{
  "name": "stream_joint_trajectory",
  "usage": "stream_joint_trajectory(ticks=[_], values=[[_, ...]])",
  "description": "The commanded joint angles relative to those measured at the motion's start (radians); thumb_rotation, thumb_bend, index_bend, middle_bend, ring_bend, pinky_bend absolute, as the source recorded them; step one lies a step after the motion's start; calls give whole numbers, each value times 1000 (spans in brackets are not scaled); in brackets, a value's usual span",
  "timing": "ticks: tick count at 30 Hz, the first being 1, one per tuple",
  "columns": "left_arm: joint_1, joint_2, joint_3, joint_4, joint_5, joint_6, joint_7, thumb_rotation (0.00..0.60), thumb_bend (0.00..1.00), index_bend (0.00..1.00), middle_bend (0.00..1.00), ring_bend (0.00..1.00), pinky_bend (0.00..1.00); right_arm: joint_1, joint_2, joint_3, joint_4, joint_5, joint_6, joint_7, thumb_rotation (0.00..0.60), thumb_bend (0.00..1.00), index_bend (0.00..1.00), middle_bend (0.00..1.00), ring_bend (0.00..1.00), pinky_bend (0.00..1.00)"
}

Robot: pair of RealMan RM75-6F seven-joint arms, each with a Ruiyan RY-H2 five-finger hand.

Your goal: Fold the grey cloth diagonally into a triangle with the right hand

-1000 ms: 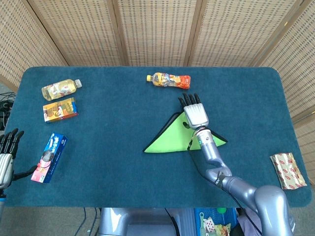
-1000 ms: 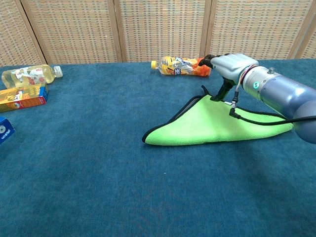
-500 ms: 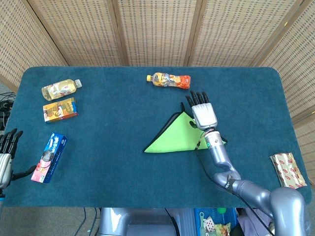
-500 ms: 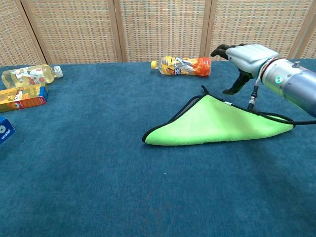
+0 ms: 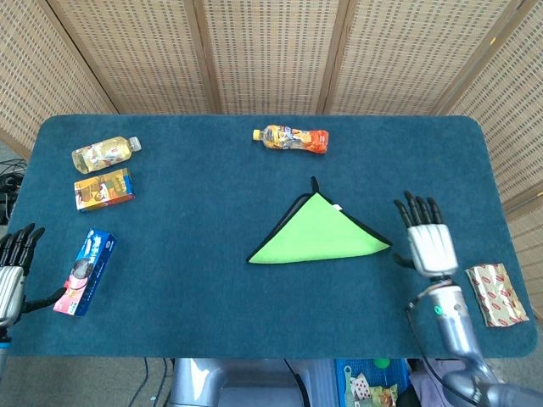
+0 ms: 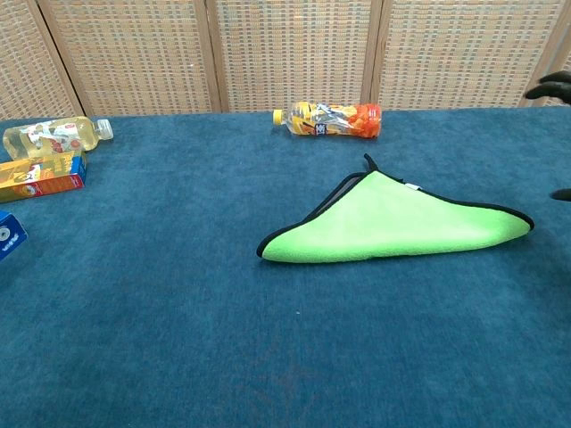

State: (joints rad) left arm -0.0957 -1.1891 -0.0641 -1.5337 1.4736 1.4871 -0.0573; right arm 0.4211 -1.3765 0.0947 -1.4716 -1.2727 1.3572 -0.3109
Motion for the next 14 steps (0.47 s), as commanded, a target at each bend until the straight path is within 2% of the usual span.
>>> stream_joint_trajectory(ticks=[1, 4, 9, 14], values=[[0, -1, 2, -1, 2, -1, 0, 600, 146, 0, 0, 0, 0, -115, 81, -88, -65, -82, 111, 55, 600, 184, 60, 0, 0, 0], [-1, -7, 4, 4, 6, -2, 0, 600, 147, 0, 0, 0, 0, -175, 108, -127, -84, -105, 162, 55, 600, 173, 60, 0, 0, 0], [1, -12, 9, 10, 9, -1, 8, 600, 147, 0, 0, 0, 0, -254, 133, -171, -80, -155, 239, 91, 600, 53, 60, 0, 0, 0], [3, -14, 10, 10, 17, 10, 19, 600, 147, 0, 0, 0, 0, -289, 152, -182, -65, -181, 268, 128, 600, 28, 23, 0, 0, 0]])
